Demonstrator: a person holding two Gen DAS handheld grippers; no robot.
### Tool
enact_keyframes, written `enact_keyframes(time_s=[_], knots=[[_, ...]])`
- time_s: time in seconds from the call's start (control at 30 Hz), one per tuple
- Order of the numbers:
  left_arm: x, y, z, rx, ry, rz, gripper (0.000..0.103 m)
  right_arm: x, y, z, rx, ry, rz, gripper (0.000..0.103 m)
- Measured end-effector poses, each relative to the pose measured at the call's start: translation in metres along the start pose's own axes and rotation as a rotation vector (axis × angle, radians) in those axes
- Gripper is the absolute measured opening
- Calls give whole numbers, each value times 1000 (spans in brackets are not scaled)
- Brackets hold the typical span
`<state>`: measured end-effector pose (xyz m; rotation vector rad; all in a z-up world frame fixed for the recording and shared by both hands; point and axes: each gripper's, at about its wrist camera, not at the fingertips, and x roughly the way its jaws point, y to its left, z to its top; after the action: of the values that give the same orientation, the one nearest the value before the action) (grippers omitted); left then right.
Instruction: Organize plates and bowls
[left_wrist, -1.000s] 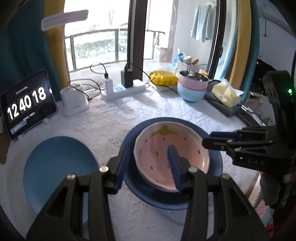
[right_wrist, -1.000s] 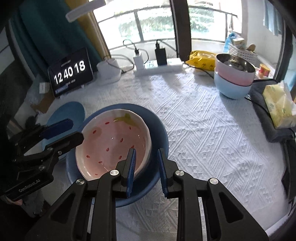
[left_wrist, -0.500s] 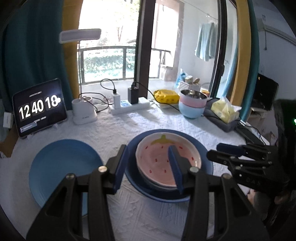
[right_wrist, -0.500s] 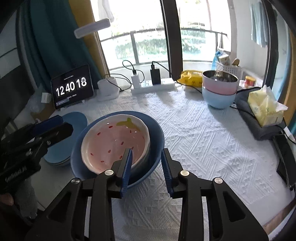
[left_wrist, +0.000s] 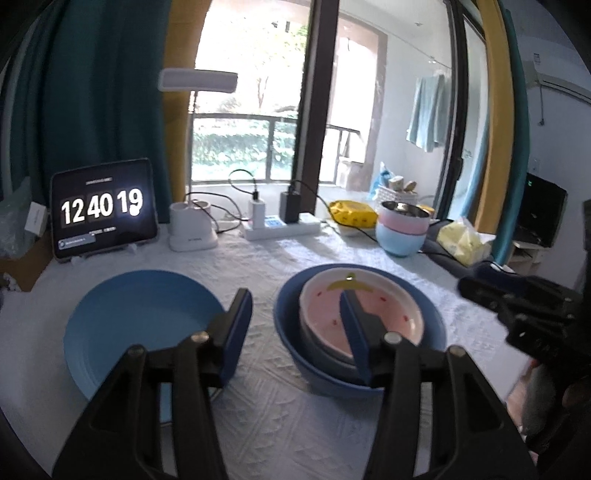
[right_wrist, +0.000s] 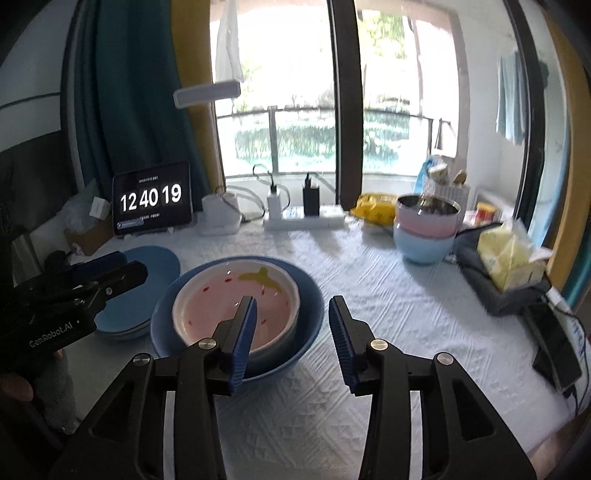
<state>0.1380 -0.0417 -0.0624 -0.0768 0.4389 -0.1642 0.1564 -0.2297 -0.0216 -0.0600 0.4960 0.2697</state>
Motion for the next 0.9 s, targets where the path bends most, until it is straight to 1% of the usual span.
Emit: enact_keyframes(time_s=[0.13,0.2,0.27,0.33,0.47,0.53,0.6,0.73,0.8,0.83,0.87,0.9], knots=[[12,8,-8,-32,21,54,51,0,-7,-7,-24,-60,-81,55],[20,16,-11,-75,47,77,51,5,-13,-10,-26,-55,-99,57],[27,25,-14,-127,70,83,51,12,-20,-14,4,-30,-76,57],[32,30,-17,-158,84,94,51,21,-25,-17,45,8,-33,57],[33,31,-21,-185,86,98,51,40,-30,-21,129,87,4,57],[32,29,-22,-179,77,92,51,49,-33,-23,190,130,32,57],[32,26,-22,-169,74,87,51,53,-38,-24,253,142,50,57],[36,21,-23,-152,103,69,51,62,-47,-26,355,193,86,57],[37,16,-22,-121,119,69,51,64,-48,-26,372,207,95,55],[38,14,-22,-105,125,76,51,64,-46,-25,374,211,101,52],[39,10,-21,-85,133,89,51,63,-44,-25,376,212,109,46],[41,8,-20,-70,143,94,51,63,-43,-25,378,212,110,45]])
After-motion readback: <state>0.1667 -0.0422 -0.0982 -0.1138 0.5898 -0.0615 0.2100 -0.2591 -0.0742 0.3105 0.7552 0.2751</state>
